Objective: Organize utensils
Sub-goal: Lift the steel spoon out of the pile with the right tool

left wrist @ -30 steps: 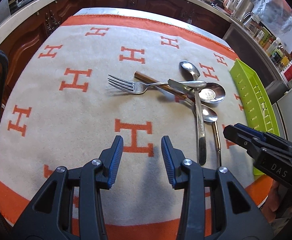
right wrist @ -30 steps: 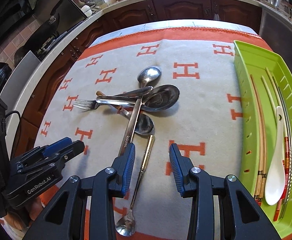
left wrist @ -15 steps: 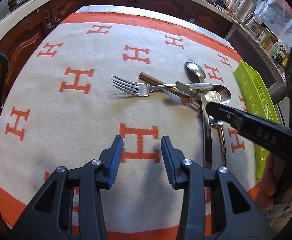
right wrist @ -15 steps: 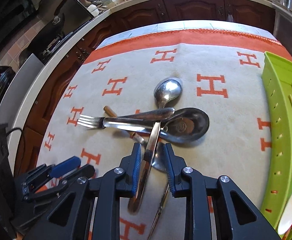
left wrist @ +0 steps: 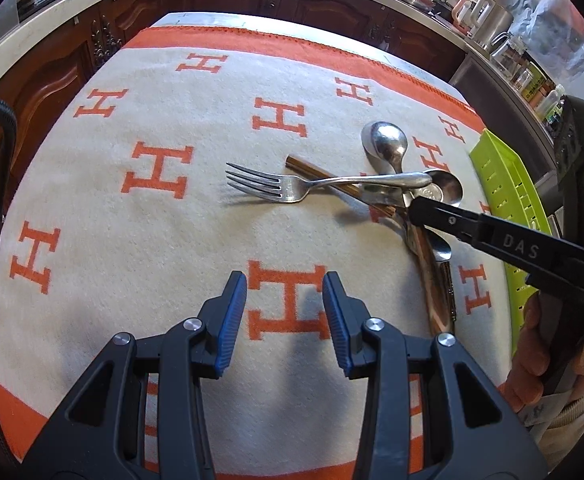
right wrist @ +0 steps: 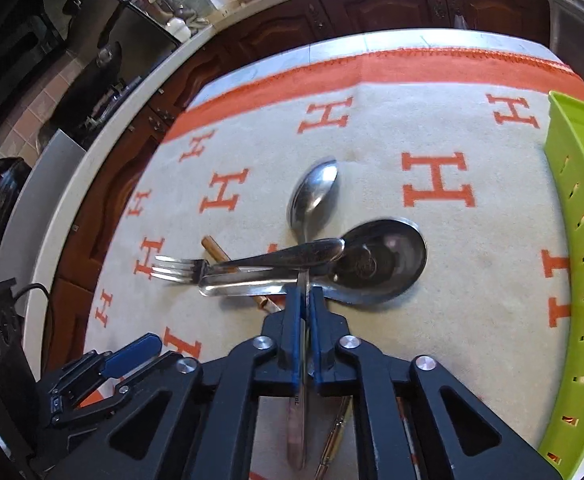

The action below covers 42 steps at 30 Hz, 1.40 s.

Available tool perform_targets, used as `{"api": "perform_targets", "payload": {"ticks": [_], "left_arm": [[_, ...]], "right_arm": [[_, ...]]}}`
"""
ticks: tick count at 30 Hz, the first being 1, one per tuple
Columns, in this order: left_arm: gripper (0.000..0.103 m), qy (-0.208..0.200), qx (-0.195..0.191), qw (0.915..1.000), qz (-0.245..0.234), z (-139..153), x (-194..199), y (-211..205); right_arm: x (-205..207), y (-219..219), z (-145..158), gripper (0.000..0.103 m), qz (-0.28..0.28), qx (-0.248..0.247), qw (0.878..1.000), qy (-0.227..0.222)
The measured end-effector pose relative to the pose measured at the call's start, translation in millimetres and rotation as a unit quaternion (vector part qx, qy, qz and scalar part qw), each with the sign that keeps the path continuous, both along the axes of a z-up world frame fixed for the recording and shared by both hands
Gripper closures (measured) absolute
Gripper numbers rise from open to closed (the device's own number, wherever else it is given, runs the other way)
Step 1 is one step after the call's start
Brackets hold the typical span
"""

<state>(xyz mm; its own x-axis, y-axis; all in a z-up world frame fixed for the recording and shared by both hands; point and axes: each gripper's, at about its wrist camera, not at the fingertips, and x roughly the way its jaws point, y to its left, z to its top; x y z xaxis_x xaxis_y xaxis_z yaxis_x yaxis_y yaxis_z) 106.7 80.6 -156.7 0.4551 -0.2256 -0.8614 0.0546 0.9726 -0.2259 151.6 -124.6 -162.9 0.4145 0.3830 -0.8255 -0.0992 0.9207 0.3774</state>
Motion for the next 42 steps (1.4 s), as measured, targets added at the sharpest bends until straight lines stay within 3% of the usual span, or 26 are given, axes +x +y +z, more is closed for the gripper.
{"api": "perform_targets", "payload": {"ticks": [4, 12, 25, 32, 42], "left_arm": [[0.067, 0.002, -0.003, 1.0, 0.003, 0.1, 1.3, 2.0], [0.067, 0.005, -0.005, 0.9999, 0.009, 0.3, 1.9, 2.5], [0.067, 0.007, -0.008, 0.9999, 0.012, 0.4, 5.4, 2.1], [0.067, -0.01, 0.002, 0.9999, 0.005, 17.0, 17.8, 11.2], [0.067, 0.005, -0.005, 0.9992, -0.04, 28.7, 45.6, 23.0]], "right_arm": [[-4.8, 3.1, 5.6, 0.101, 0.001, -0.033, 0.999, -0.014], [-5.4, 9.4, 5.8, 0.1, 0.017, -0.053, 0.998, -0.014], [1.5, 10.8, -2.8, 0.098, 0.027, -0.036, 0.999, 0.006], [0.7, 11.6, -3.8, 0.099, 0.022, -0.017, 1.0, 0.01], [-20.0, 10.7, 25.6, 0.101, 0.035, -0.011, 0.998, -0.042]]}}
